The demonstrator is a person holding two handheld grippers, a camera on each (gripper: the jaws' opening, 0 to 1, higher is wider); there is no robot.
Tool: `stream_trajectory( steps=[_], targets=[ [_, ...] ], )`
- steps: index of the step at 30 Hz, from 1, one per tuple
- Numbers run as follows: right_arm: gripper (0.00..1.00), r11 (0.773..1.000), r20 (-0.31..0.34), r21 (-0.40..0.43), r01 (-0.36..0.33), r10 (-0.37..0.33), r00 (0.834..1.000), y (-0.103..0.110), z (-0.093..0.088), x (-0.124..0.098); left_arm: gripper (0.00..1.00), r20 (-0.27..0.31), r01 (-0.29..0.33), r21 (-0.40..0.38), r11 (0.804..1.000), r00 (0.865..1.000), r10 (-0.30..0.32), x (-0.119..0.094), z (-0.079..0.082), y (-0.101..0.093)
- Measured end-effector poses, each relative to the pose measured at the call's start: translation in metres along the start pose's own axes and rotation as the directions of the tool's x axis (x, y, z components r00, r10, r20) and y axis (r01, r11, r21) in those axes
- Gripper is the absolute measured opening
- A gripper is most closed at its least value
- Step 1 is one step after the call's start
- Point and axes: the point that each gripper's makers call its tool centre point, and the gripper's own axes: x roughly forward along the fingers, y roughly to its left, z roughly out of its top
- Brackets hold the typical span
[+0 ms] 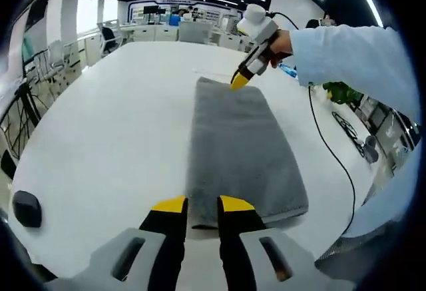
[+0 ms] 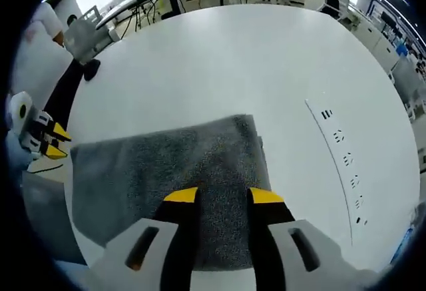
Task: Fold the towel on the table until its edges align and the towel forms a compact rectangular stack.
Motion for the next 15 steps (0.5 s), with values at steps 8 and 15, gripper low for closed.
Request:
stream_trajectory(
  steps=[8,15],
  targets=[
    [0.34,0.999,0.039,0.046,0.001,-0.002,0.999,0.010,-0.001,-0.007,0.20,-0.005,0.018,0.030,0.999,1.000,-0.018,0.007,0.014,0.007],
    [0.37,0.996,0.069,0.090,0.008,-0.014,0.998,0.025,-0.010,-0.018,0.21,-0.029,0.059,0.037,0.998,0.998,-0.058,0.011,0.025,0.007]
  ],
)
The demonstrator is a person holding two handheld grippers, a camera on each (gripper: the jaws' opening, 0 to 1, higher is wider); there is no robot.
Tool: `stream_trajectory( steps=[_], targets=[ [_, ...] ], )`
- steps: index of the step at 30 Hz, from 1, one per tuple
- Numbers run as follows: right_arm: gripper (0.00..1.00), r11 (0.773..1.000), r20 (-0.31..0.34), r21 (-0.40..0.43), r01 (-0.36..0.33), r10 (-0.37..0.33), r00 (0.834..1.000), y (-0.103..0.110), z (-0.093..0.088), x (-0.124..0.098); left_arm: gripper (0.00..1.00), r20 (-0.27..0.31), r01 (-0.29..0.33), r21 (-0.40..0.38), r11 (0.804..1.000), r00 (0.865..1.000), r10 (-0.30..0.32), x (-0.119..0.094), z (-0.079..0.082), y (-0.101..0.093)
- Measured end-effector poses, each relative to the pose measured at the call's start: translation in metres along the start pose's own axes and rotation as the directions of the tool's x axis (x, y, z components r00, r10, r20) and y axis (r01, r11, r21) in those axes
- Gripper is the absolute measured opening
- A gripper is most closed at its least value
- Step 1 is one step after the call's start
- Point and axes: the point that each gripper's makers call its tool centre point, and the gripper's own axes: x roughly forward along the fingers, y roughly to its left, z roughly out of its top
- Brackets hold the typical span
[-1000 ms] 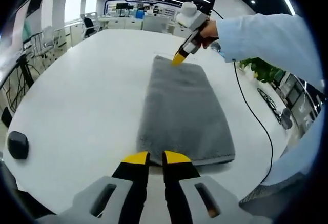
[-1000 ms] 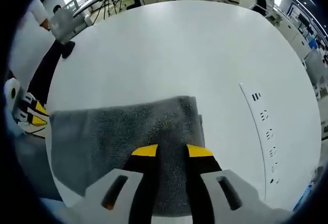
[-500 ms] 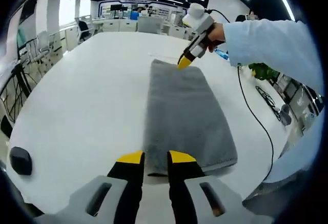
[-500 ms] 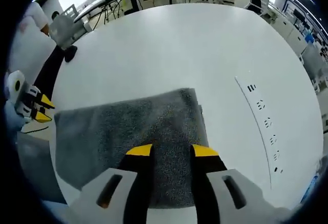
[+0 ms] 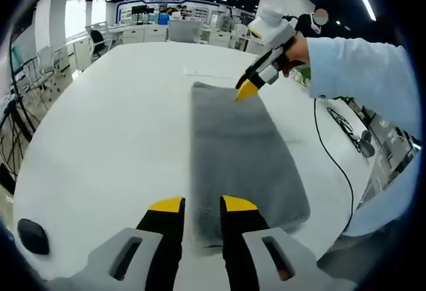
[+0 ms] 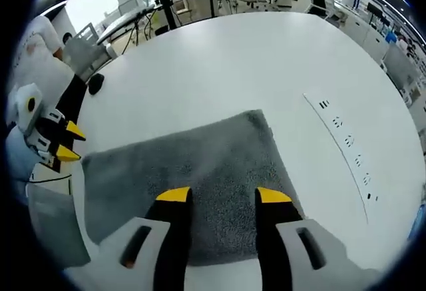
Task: Fold the towel on the table until its edges align and the towel forms a compact rectangular stack.
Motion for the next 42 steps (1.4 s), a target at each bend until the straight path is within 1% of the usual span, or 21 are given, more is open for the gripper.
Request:
stream_trajectory(
  steps=[2,5,7,9,11,13,15,17,19,20,21,25,30,32,34,37,38,41,42],
  targets=[
    [0.37,1.000,0.001,0.011,0.004,-0.004,1.000,-0.001,-0.003,-0.001,0.21,0.001,0.009,-0.002,1.000,1.000,-0.009,0.000,0.003,-0.001],
    [0.38,0.999,0.012,0.029,0.016,-0.017,1.000,0.003,-0.008,-0.008,0.22,-0.008,0.021,0.023,1.000,1.000,-0.020,0.002,0.007,-0.001],
    [0.39,0.998,0.021,0.049,0.027,-0.028,0.999,0.002,-0.012,-0.011,0.23,-0.020,0.033,0.035,0.999,0.999,-0.032,0.005,0.008,0.002],
    [0.39,0.996,0.032,0.078,0.033,-0.035,0.999,0.005,-0.015,-0.016,0.23,-0.028,0.038,0.046,0.998,0.999,-0.036,0.008,0.009,0.005],
    [0.40,0.995,0.045,0.087,0.040,-0.044,0.998,0.005,-0.018,-0.018,0.24,-0.033,0.044,0.055,0.998,0.999,-0.042,0.010,0.013,0.009],
    [0.41,0.995,0.046,0.089,0.048,-0.052,0.998,0.011,-0.022,-0.022,0.24,-0.033,0.048,0.062,0.997,0.998,-0.046,0.010,0.016,0.012],
    [0.42,0.994,0.044,0.091,0.057,-0.061,0.997,0.013,-0.028,-0.024,0.25,-0.039,0.050,0.071,0.996,0.998,-0.047,0.008,0.019,0.011],
    [0.42,0.993,0.046,0.098,0.059,-0.064,0.997,0.014,-0.030,-0.024,0.25,-0.043,0.052,0.081,0.995,0.998,-0.049,0.009,0.022,0.015],
    [0.42,0.992,0.047,0.112,0.063,-0.068,0.997,0.015,-0.035,-0.027,0.25,-0.044,0.056,0.092,0.994,0.998,-0.052,0.008,0.025,0.011],
    [0.42,0.991,0.049,0.116,0.064,-0.071,0.996,0.015,-0.036,-0.029,0.25,-0.046,0.058,0.096,0.994,0.997,-0.054,0.010,0.029,0.018],
    [0.42,0.990,0.050,0.122,0.066,-0.072,0.996,0.015,-0.037,-0.030,0.25,-0.046,0.060,0.100,0.993,0.997,-0.055,0.011,0.030,0.019],
    [0.42,0.985,0.061,0.155,0.075,-0.085,0.995,0.017,-0.045,-0.035,0.25,-0.054,0.067,0.121,0.990,0.997,-0.061,0.011,0.036,0.018],
    [0.41,0.978,0.066,0.192,0.077,-0.091,0.994,0.027,-0.058,-0.037,0.26,-0.073,0.086,0.148,0.985,0.995,-0.075,0.019,0.042,0.026],
    [0.41,0.975,0.069,0.209,0.079,-0.096,0.993,0.026,-0.062,-0.036,0.26,-0.077,0.095,0.165,0.982,0.994,-0.083,0.024,0.045,0.030],
    [0.41,0.970,0.075,0.231,0.076,-0.095,0.993,0.030,-0.066,-0.036,0.26,-0.083,0.098,0.175,0.980,0.993,-0.084,0.027,0.046,0.027],
    [0.41,0.964,0.081,0.254,0.074,-0.097,0.992,0.033,-0.071,-0.036,0.26,-0.095,0.112,0.186,0.976,0.991,-0.096,0.035,0.051,0.033],
    [0.41,0.962,0.079,0.263,0.075,-0.099,0.992,0.033,-0.073,-0.036,0.26,-0.099,0.117,0.194,0.974,0.990,-0.099,0.032,0.051,0.025],
    [0.41,0.956,0.080,0.282,0.079,-0.105,0.991,0.035,-0.077,-0.038,0.26,-0.110,0.128,0.208,0.970,0.988,-0.107,0.039,0.054,0.027],
    [0.41,0.954,0.082,0.289,0.080,-0.108,0.991,0.035,-0.078,-0.038,0.26,-0.115,0.134,0.213,0.968,0.987,-0.112,0.039,0.055,0.025]
  ],
)
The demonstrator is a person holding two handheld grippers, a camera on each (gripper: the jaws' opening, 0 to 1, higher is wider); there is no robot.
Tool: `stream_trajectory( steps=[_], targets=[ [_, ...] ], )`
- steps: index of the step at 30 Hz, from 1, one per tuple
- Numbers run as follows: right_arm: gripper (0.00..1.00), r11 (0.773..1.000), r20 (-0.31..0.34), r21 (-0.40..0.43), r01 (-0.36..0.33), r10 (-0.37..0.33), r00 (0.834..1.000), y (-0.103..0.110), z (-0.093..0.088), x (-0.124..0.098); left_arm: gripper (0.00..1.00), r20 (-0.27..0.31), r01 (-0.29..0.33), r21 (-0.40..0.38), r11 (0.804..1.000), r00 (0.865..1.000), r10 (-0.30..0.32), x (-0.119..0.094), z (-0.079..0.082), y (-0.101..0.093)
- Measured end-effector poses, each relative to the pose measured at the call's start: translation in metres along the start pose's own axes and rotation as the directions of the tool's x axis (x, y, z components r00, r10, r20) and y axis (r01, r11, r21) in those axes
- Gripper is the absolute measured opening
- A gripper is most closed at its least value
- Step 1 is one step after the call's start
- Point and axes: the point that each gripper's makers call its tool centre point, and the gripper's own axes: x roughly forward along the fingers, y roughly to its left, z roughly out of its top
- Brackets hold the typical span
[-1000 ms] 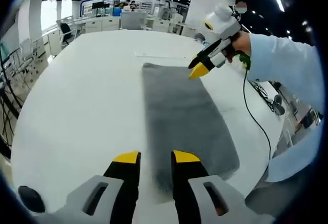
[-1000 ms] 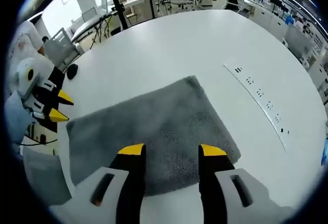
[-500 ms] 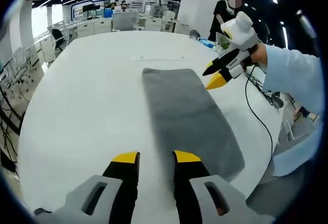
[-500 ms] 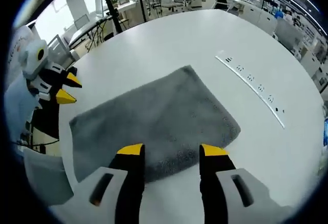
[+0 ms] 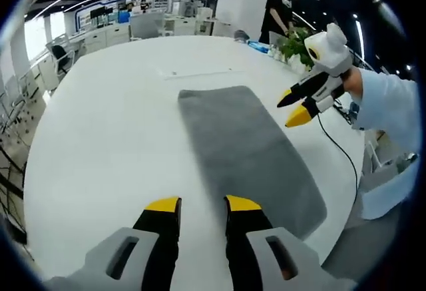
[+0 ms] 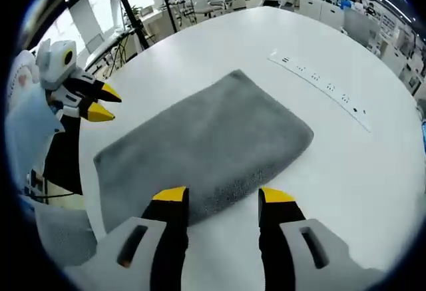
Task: Fold the towel on the table until its edges align and the towel forms a compact rectangular stack.
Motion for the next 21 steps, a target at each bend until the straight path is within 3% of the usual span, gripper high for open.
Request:
stream_trajectory(
  steps=[5,13,21],
  targets=[
    [0.40,0.999,0.006,0.052,0.008,-0.009,1.000,0.003,-0.012,0.000,0.25,-0.027,0.029,0.040,0.999,0.999,-0.028,0.017,0.006,0.011],
    [0.40,0.993,0.007,0.116,0.024,-0.025,1.000,0.002,-0.026,-0.002,0.25,-0.055,0.071,0.081,0.994,0.996,-0.067,0.030,0.010,0.003],
    [0.38,0.981,0.020,0.189,0.032,-0.036,0.999,0.003,-0.034,-0.001,0.25,-0.061,0.148,0.079,0.986,0.988,-0.143,0.046,0.026,-0.002]
  ],
)
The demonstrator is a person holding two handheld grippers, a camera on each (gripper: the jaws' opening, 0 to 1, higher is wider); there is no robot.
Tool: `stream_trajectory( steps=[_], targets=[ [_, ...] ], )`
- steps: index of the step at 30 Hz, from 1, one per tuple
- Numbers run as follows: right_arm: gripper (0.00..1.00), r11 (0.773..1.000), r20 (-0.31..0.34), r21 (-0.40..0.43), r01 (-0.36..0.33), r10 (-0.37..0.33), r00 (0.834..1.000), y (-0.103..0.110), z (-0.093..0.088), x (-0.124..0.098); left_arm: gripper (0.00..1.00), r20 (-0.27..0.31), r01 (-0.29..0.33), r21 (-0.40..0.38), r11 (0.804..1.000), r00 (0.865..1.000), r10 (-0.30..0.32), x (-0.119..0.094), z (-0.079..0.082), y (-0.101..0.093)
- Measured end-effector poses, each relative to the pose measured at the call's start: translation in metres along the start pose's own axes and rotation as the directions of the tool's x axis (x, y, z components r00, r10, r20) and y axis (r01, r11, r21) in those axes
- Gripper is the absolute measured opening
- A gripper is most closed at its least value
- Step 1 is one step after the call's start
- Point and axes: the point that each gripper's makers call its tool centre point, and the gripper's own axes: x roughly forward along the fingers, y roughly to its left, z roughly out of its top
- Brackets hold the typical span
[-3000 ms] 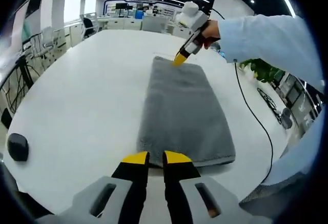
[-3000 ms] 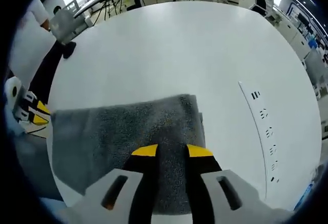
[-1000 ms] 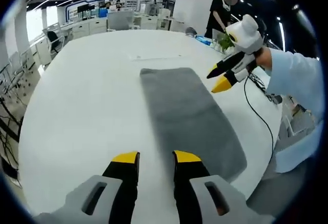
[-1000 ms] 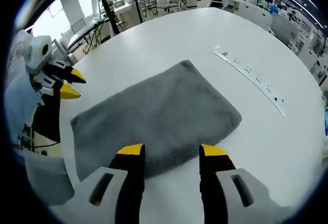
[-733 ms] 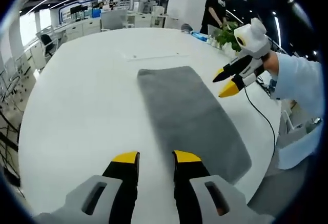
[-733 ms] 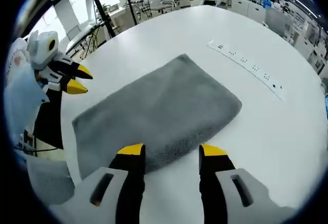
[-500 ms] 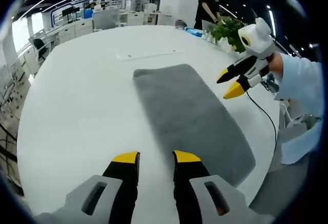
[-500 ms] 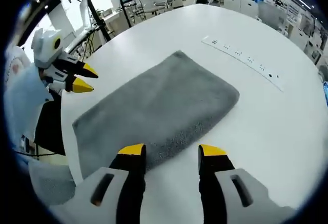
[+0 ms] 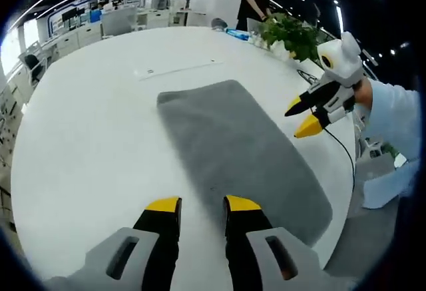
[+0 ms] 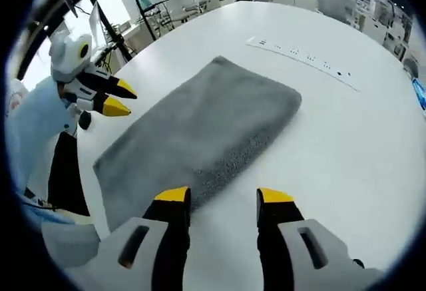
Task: Fold the towel on the table until its edges align and the towel forms a compact rectangular stack.
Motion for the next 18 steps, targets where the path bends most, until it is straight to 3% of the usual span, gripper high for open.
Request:
stream_trajectory(
  steps=[8,10,11,18],
  targets=[
    [0.37,0.997,0.031,0.080,-0.011,0.008,0.999,0.009,0.006,0.009,0.26,-0.029,0.024,-0.028,0.999,0.999,-0.025,0.016,-0.003,0.005],
    [0.37,0.996,0.032,0.094,-0.008,0.005,0.999,0.009,0.006,0.012,0.26,-0.042,0.031,-0.030,0.999,0.999,-0.032,0.024,-0.004,0.014],
    [0.37,0.994,0.034,0.106,-0.007,0.003,0.999,0.008,0.006,0.014,0.25,-0.043,0.030,-0.035,0.999,0.999,-0.032,0.019,-0.008,-0.001],
    [0.32,0.979,0.057,0.202,-0.008,-0.004,0.998,0.002,0.009,0.023,0.25,-0.061,0.038,-0.069,0.997,0.997,-0.043,0.031,-0.012,-0.003]
  ],
)
